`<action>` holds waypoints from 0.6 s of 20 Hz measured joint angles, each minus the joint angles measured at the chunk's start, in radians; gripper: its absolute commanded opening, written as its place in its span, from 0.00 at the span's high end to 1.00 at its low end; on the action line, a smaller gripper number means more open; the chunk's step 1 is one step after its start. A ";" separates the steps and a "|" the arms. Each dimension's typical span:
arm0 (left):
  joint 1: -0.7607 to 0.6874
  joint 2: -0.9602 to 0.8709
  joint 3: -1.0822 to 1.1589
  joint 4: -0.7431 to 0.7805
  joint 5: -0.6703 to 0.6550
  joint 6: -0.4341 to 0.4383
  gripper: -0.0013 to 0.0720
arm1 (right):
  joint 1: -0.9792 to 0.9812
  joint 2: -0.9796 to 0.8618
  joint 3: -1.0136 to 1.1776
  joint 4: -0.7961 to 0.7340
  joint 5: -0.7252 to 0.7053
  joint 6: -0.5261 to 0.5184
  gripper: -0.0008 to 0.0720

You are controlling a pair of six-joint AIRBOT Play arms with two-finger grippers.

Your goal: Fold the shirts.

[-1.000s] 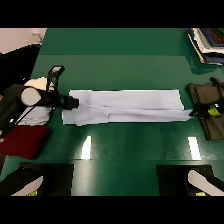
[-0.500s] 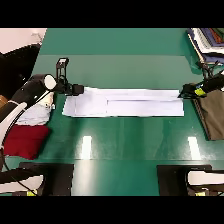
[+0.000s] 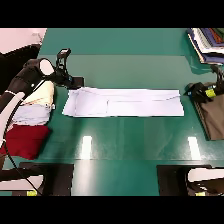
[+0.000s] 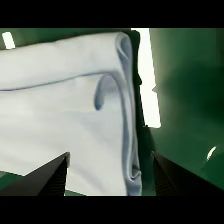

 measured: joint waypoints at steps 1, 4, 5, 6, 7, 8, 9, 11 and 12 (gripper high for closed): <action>0.000 -0.001 0.005 -0.011 -0.011 0.000 0.94 | -0.019 -0.008 -0.023 0.007 0.004 -0.008 0.17; 0.000 -0.002 0.013 -0.077 -0.018 0.001 0.95 | -0.047 -0.047 -0.089 0.069 0.005 -0.047 0.18; 0.000 -0.002 0.014 -0.100 -0.014 0.001 0.95 | -0.046 -0.061 -0.104 0.101 0.002 -0.060 0.18; 0.000 -0.002 0.014 -0.117 -0.011 0.002 0.95 | -0.037 -0.072 -0.111 0.129 0.000 -0.071 0.21; 0.000 -0.002 0.015 -0.133 -0.008 0.002 0.95 | -0.021 -0.087 -0.115 0.157 -0.003 -0.080 0.42; 0.000 -0.003 0.015 -0.146 -0.005 0.002 0.95 | -0.003 -0.100 -0.113 0.163 -0.011 -0.089 0.63; 0.000 -0.005 0.014 -0.164 -0.004 0.002 0.95 | 0.017 -0.112 -0.107 0.162 -0.021 -0.099 0.83; -0.013 -0.017 0.012 -0.188 0.006 0.001 0.95 | 0.053 -0.125 -0.083 0.168 -0.032 -0.119 0.97; -0.028 -0.029 0.012 -0.200 0.019 0.002 0.95 | 0.069 -0.125 -0.062 0.175 -0.026 -0.128 0.97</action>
